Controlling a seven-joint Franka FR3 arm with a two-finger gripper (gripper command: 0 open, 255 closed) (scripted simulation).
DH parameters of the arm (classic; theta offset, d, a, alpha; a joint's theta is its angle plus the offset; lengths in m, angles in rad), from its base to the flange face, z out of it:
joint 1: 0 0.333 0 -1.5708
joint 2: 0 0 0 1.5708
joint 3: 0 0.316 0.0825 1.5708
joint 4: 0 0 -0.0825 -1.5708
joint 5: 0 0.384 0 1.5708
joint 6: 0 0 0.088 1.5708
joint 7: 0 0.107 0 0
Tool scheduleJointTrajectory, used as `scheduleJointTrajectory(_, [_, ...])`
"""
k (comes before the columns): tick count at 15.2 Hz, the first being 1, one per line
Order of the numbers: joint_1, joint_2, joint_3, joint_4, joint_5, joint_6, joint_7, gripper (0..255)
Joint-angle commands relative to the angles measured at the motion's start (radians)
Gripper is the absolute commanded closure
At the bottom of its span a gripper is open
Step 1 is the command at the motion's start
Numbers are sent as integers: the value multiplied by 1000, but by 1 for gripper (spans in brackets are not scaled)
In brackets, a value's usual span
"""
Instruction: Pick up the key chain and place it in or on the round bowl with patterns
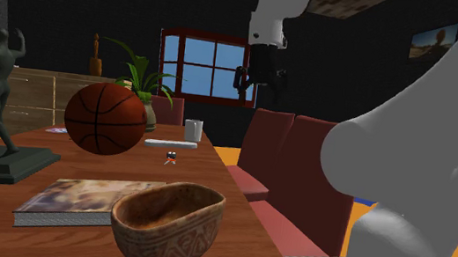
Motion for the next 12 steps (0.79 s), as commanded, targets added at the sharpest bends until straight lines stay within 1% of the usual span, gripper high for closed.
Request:
scheduleJointTrajectory(1, [5, 49, 31, 6, 9, 45, 32, 0])
scheduleJointTrajectory(7, [12, 230, 130, 56, 7, 175, 138, 0])
scheduleJointTrajectory(12, [15, 405, 207, 131, -40, 267, 243, 0])
